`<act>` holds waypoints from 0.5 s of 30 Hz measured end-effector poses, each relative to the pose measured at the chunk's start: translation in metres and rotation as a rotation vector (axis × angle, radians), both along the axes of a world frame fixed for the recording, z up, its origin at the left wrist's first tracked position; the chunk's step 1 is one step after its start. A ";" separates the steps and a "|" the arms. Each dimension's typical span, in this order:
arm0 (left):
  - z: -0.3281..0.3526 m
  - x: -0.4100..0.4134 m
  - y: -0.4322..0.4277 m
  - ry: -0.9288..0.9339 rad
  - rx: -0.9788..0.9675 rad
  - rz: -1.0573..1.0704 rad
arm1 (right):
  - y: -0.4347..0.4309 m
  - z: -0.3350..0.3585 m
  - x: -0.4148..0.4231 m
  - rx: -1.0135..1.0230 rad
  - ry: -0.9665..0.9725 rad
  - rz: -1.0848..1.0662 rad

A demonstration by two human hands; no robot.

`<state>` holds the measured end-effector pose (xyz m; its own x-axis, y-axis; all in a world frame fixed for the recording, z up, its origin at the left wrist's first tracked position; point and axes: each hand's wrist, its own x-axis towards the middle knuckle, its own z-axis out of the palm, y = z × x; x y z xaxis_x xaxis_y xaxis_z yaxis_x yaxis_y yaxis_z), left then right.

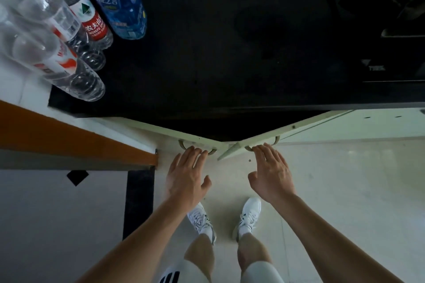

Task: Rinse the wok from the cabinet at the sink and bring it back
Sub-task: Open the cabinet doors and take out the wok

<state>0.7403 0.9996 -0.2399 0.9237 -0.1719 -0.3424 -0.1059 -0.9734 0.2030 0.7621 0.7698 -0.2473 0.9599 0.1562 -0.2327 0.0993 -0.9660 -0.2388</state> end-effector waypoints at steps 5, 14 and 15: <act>0.004 -0.035 0.006 -0.021 -0.081 0.063 | -0.030 0.005 -0.047 -0.007 0.067 -0.040; -0.002 -0.134 0.038 -0.126 -0.109 0.246 | -0.109 0.009 -0.137 0.006 0.110 -0.085; -0.004 -0.146 0.041 -0.140 -0.138 0.302 | -0.113 0.011 -0.146 0.007 0.120 -0.090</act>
